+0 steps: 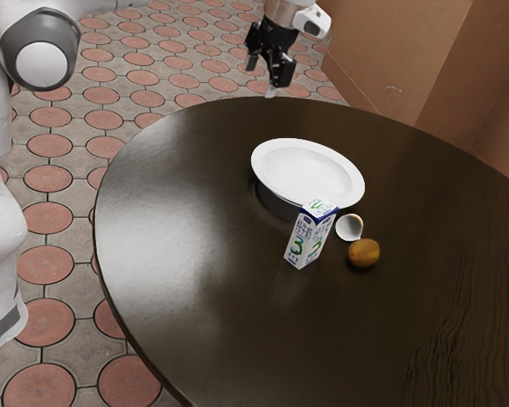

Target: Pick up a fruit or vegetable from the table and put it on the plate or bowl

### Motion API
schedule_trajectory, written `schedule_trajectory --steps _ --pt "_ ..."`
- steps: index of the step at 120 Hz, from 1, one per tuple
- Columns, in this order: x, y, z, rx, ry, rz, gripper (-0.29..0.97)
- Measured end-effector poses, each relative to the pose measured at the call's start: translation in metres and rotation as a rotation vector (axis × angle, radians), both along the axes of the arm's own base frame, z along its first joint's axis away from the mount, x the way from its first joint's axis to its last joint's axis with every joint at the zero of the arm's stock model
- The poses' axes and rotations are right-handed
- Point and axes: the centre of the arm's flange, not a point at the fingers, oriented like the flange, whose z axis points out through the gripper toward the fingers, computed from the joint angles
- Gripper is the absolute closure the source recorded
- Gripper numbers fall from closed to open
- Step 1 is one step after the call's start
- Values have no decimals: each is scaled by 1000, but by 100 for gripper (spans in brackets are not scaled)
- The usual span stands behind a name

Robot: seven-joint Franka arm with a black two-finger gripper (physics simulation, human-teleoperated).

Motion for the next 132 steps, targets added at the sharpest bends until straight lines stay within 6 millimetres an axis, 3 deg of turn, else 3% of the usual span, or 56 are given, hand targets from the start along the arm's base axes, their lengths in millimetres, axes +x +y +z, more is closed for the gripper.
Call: schedule_trajectory --steps 16,23,33,39,48,58,62,65,72,78,84,90,107,132 --pt "1 -4 -1 -10 0 -2 0" --pt "-4 4 6 -37 -19 17 0" --pt "-39 17 90 -16 -201 61 0" --pt "-52 25 111 -4 -246 87 0" --pt "-53 43 101 -2 -222 129 0" --pt "-37 59 63 -14 -147 156 0" --pt "-25 47 48 -23 -116 133 0" --pt "-14 25 39 -29 -99 91 0" --pt "12 -65 25 -43 -70 -70 0" --pt "20 -147 16 -51 -51 -211 0" --pt "19 -191 11 -54 -41 -282 0" --pt "20 -195 10 -54 -41 -281 0" --pt "21 -154 19 -46 -63 -189 0" --pt "22 -163 17 -83 -75 -131 0"
